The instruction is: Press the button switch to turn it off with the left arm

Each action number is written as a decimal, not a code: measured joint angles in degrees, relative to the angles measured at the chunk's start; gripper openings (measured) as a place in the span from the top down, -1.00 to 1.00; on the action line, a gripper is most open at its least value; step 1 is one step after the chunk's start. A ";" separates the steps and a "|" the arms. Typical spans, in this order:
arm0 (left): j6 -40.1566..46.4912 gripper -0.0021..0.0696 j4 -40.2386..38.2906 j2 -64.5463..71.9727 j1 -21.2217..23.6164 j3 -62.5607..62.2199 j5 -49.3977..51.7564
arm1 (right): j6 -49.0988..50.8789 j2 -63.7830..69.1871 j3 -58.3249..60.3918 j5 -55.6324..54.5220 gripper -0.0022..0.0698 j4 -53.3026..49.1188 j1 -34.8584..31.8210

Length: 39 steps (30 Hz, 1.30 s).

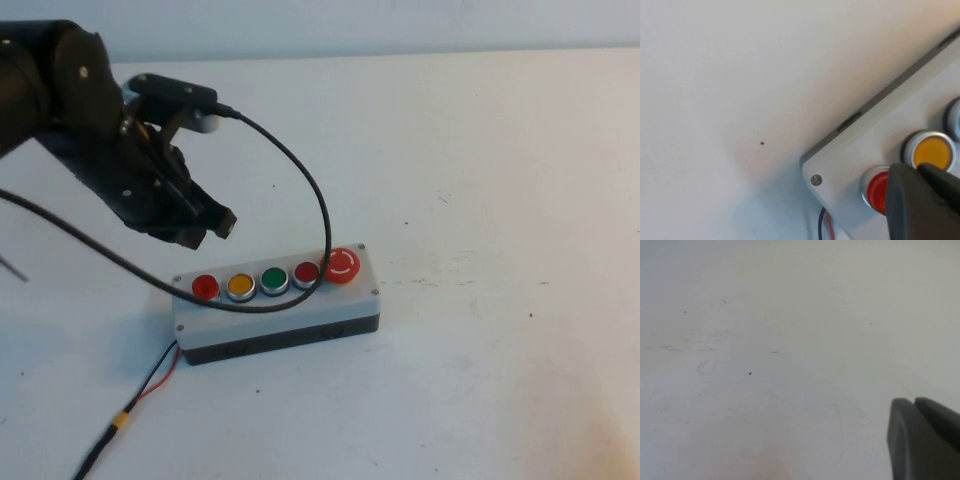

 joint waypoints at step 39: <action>-2.14 0.95 -4.31 -60.71 0.00 50.36 -38.07 | 0.00 0.00 0.00 0.00 0.98 0.00 0.00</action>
